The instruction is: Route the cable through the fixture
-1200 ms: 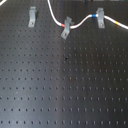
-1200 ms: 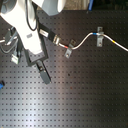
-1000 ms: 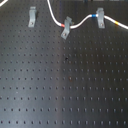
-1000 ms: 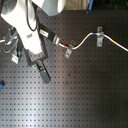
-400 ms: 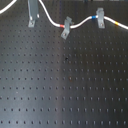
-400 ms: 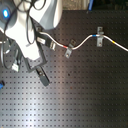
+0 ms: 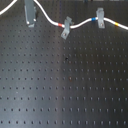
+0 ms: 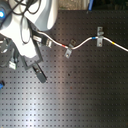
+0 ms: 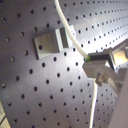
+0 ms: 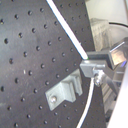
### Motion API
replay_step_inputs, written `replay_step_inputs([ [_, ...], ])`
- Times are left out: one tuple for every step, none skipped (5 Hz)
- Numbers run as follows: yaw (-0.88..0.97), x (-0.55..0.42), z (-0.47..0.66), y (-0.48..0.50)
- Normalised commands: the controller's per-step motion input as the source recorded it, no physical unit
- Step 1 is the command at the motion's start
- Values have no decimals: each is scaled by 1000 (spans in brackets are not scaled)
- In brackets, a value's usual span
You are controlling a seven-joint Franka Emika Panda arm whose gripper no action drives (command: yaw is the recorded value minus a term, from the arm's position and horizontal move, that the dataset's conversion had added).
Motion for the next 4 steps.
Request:
replay_step_inputs([
  [148, -246, 443, 209],
  [137, -163, 388, 146],
  [151, -161, 289, -27],
  [160, -157, 416, -49],
])
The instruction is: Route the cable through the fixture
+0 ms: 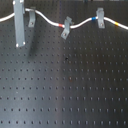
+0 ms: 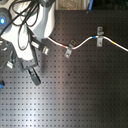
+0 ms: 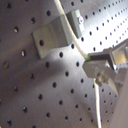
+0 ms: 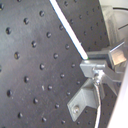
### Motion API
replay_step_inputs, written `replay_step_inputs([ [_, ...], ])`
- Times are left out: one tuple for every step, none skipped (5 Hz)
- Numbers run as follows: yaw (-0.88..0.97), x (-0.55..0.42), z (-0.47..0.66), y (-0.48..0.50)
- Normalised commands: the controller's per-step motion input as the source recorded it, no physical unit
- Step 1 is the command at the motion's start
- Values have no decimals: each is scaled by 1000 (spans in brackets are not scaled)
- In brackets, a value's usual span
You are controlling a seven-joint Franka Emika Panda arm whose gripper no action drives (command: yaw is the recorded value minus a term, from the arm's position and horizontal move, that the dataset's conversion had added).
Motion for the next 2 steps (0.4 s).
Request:
replay_step_inputs([
  [20, -101, 457, -112],
  [0, -78, 342, -18],
])
